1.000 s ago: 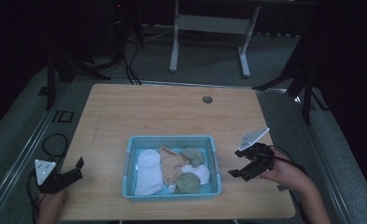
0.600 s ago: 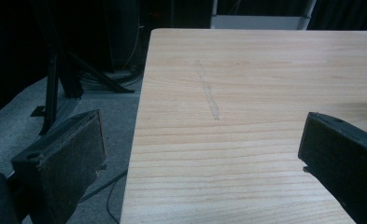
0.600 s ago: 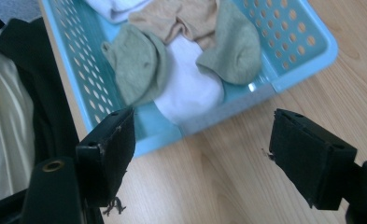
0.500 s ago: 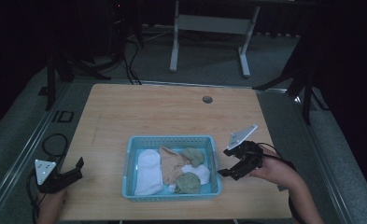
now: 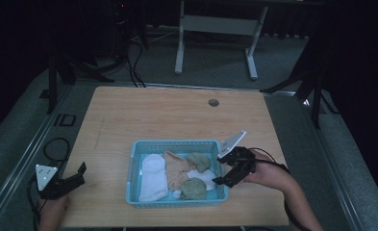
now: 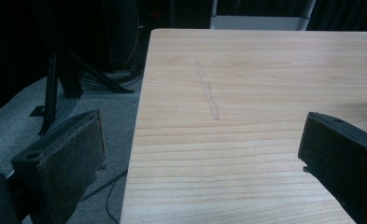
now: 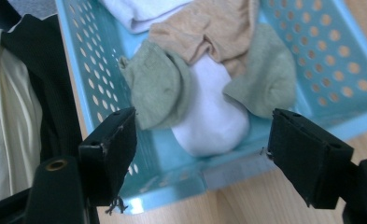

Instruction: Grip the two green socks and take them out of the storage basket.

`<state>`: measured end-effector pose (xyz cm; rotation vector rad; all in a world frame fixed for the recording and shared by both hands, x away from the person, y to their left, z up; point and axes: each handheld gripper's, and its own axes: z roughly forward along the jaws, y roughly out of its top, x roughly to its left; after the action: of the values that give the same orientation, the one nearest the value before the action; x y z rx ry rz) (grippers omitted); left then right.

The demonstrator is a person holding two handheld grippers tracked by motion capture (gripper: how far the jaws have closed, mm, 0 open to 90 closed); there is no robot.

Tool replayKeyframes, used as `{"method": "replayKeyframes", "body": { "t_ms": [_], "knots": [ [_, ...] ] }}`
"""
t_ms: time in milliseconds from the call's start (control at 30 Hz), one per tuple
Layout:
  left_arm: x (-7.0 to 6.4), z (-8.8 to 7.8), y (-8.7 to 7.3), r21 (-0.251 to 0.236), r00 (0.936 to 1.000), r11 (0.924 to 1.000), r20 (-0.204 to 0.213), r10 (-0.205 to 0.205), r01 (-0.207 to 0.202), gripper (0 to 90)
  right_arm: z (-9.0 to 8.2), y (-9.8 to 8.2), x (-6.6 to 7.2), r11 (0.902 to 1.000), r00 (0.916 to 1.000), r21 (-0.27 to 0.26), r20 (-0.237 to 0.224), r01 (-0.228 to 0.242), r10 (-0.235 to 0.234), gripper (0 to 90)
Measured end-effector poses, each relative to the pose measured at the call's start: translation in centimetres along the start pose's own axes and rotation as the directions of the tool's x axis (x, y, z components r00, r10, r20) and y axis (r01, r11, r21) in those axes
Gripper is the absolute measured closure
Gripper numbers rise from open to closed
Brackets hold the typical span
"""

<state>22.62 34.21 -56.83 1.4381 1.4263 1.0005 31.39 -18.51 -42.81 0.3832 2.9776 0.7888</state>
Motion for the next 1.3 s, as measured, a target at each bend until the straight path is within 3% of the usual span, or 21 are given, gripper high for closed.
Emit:
{"method": "replayKeyframes", "body": {
  "t_ms": [300,433,633,933,1167,1300],
  "knots": [
    [0.0,0.0,0.0,-0.001,1.0000,1.0000,0.005,-0.002,0.002,0.3,2.5,1.0,0.4,0.9993,0.9984,0.026,-0.051,0.027,-0.025,27.6],
    [0.0,0.0,0.0,-0.001,1.0000,1.0000,0.005,-0.002,0.002,0.3,3.9,1.5,0.5,0.9978,0.9964,0.052,-0.077,0.041,-0.037,32.9],
    [0.0,0.0,0.0,-0.001,1.0000,1.0000,0.006,-0.002,0.002,0.3,5.5,2.1,0.6,0.9961,0.9966,0.064,-0.060,0.061,-0.057,43.2],
    [0.0,0.0,0.0,-0.001,1.0000,1.0000,0.008,0.001,-0.001,0.3,7.6,2.6,0.5,0.9894,0.9914,0.090,-0.074,0.114,-0.108,57.6],
    [0.0,0.0,0.0,0.000,1.0000,1.0000,0.009,0.001,-0.001,0.3,8.7,3.0,0.2,0.9870,0.9890,0.115,-0.109,0.112,-0.100,59.1],
    [0.0,0.0,0.0,0.000,1.0000,1.0000,0.009,0.000,0.000,0.3,9.1,3.1,0.4,0.9835,0.9854,0.134,-0.135,0.121,-0.103,64.4]
  ]
}}
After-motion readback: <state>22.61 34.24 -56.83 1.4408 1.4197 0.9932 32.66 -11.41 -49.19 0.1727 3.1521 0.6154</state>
